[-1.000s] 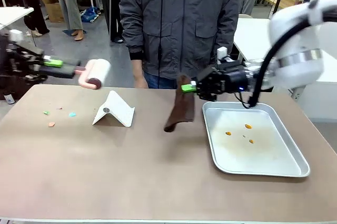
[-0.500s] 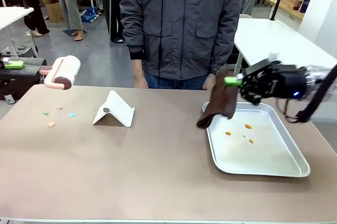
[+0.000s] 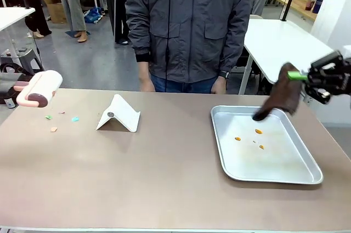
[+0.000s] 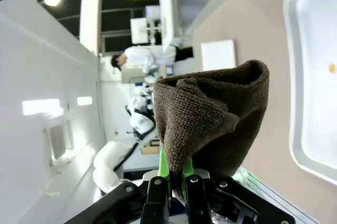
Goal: Clean the surface of the table.
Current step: Hold the Lint Roller with your left hand and the towel with your right hand.
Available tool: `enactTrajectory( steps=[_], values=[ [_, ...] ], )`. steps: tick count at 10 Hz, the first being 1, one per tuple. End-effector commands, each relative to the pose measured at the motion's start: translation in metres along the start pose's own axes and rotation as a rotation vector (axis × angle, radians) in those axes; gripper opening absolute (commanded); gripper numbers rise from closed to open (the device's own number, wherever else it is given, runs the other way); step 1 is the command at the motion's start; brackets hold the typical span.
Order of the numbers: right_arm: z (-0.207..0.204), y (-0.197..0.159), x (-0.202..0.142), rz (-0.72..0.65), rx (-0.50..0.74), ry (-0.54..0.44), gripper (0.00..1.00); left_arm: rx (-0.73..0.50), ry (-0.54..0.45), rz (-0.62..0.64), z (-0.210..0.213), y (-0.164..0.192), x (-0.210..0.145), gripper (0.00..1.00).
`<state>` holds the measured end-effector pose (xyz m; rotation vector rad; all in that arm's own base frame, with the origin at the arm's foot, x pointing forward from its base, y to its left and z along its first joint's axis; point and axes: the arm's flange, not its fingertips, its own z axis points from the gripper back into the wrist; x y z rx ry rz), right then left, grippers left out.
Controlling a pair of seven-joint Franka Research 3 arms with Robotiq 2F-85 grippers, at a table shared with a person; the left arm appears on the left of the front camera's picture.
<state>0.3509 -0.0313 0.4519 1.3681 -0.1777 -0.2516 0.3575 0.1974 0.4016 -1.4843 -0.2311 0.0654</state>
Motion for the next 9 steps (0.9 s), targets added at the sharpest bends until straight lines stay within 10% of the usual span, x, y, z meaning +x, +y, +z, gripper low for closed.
enactTrajectory(
  steps=[1, 9],
  values=[
    [0.011, -0.031, -0.025, 0.049, -0.054, 0.09, 0.0, -0.002, -0.006, -0.032, 0.009, -0.01, -0.011, 0.11],
    [0.016, -0.025, -0.004, 0.016, -0.073, 0.054, 0.0, 0.013, -0.008, -0.005, 0.01, -0.004, -0.006, 0.11]
  ],
)
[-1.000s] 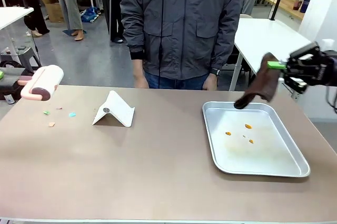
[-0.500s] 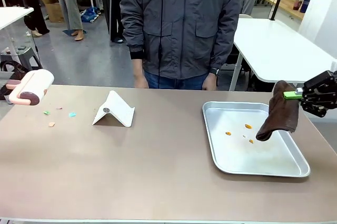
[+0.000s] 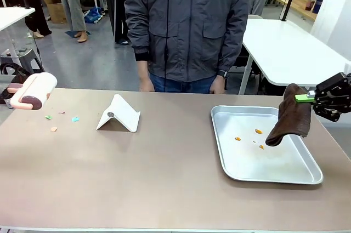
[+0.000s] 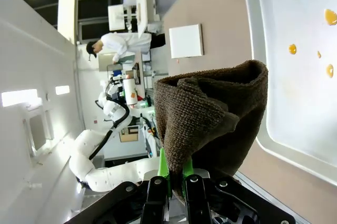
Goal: Clean the surface of the table.
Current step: Hold the Lint Roller with your left hand and the towel with your right hand, then if a person points to the right, clean the right side of the table with your right hand, and if they point to the left, clean the left side with your left hand.
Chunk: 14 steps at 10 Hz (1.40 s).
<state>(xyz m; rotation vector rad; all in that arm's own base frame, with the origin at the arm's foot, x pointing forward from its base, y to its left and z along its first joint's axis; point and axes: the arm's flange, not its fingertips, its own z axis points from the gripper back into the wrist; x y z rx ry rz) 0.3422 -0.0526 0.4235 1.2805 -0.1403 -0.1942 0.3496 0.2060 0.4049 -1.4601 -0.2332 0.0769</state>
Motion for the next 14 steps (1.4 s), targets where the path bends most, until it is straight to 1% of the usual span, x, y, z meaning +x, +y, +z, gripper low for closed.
enactTrajectory(
  steps=[1, 14],
  values=[
    [-0.0009, 0.0073, -0.0017, -0.014, 0.017, 0.0, 0.0, -0.012, -0.001, -0.009, -0.0002, -0.0011, -0.0002, 0.11],
    [-0.0009, 0.0073, -0.0017, -0.014, 0.017, 0.0, 0.0, -0.012, -0.001, -0.009, -0.0002, -0.0011, -0.0002, 0.11]
  ],
)
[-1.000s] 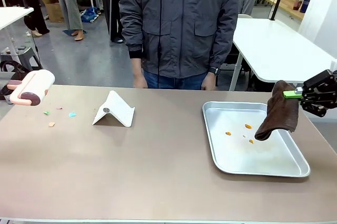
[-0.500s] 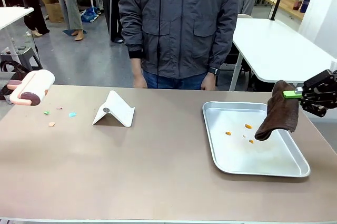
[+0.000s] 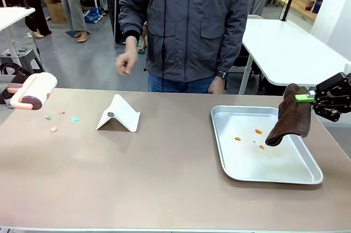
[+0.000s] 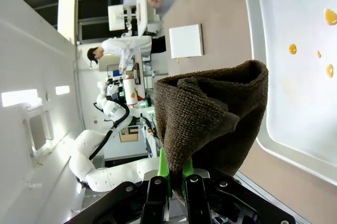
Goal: Clean the surface of the table.
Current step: If a person points to the right, clean the right side of the table with your right hand, and if they point to the left, clean the left side with your left hand.
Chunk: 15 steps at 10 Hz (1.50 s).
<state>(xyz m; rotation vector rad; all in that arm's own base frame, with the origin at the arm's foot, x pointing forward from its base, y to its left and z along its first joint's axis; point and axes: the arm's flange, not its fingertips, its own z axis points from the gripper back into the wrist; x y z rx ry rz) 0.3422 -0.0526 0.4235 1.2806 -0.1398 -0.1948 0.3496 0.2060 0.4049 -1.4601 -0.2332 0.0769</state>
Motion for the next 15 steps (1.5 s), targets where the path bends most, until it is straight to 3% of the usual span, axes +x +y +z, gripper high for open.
enactTrajectory(
  steps=[1, 8, 9, 11, 15],
  values=[
    [-0.001, 0.007, -0.002, -0.013, 0.017, 0.0, 0.0, -0.012, -0.001, -0.009, 0.0, -0.001, 0.0, 0.11],
    [-0.001, 0.007, -0.002, -0.013, 0.017, 0.0, 0.0, -0.012, -0.001, -0.009, 0.0, -0.001, 0.0, 0.11],
    [-0.001, 0.007, -0.002, -0.013, 0.017, 0.0, 0.0, 0.0, 0.0, 0.0, 0.0, 0.0, 0.0, 0.22],
    [-0.001, 0.007, -0.002, -0.013, 0.017, 0.0, 0.0, 0.071, -0.049, -0.052, 0.005, 0.002, 0.008, 0.22],
    [-0.001, 0.007, -0.002, -0.013, 0.017, 0.0, 0.0, 0.387, -0.134, -0.117, 0.043, 0.026, 0.038, 0.22]
  ],
)
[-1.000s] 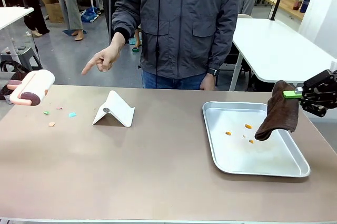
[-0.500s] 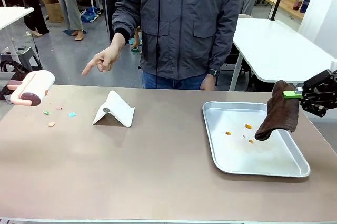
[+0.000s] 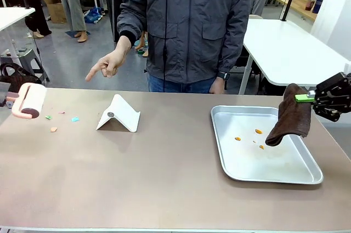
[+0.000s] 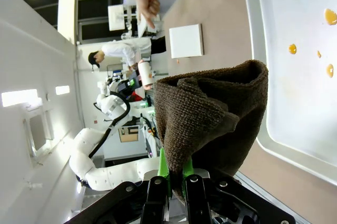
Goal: Clean the surface of the table.
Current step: If a person points to the right, clean the right side of the table with your right hand, and if they point to the left, clean the left side with your left hand.
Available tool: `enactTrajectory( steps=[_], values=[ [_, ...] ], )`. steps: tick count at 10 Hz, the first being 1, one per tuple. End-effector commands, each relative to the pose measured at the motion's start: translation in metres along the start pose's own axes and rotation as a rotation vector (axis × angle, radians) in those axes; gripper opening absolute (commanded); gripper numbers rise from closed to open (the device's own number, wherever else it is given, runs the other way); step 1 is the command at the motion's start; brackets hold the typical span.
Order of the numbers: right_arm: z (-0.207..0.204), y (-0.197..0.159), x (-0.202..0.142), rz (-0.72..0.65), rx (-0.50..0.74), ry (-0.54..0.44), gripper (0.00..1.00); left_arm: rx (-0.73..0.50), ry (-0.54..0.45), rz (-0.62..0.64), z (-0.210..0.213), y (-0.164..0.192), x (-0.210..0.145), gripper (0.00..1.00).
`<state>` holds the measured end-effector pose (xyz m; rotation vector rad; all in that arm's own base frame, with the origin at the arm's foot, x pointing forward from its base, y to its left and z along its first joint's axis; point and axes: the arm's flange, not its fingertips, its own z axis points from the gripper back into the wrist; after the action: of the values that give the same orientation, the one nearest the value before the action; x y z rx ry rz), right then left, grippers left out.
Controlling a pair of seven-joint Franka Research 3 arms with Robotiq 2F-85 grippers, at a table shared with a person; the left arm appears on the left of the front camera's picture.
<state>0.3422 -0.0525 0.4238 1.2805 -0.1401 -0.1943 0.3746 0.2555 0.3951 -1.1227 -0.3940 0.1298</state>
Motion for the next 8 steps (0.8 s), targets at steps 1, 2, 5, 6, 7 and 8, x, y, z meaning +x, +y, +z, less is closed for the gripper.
enactTrajectory(
  steps=[1, 2, 5, 6, 7, 8],
  values=[
    [-0.001, 0.007, -0.002, -0.014, 0.017, 0.0, 0.0, 0.094, -0.002, -0.024, -0.002, 0.021, 0.015, 0.22],
    [-0.001, 0.007, -0.002, -0.014, 0.017, 0.0, 0.0, 0.121, -0.011, 0.01, -0.004, 0.035, 0.027, 0.22],
    [-0.001, 0.007, -0.002, -0.014, 0.017, 0.0, 0.0, 0.203, -0.072, 0.055, -0.01, 0.068, 0.047, 0.22],
    [-0.001, 0.007, -0.002, -0.014, 0.017, 0.0, 0.0, 0.216, -0.081, 0.073, -0.011, 0.072, 0.051, 0.22],
    [-0.001, 0.007, -0.002, -0.014, 0.017, 0.0, 0.0, 0.231, -0.082, 0.102, -0.01, 0.075, 0.054, 0.22],
    [-0.001, 0.007, -0.002, -0.014, 0.017, 0.0, 0.0, 0.247, -0.097, 0.115, -0.01, 0.078, 0.057, 0.22]
  ],
)
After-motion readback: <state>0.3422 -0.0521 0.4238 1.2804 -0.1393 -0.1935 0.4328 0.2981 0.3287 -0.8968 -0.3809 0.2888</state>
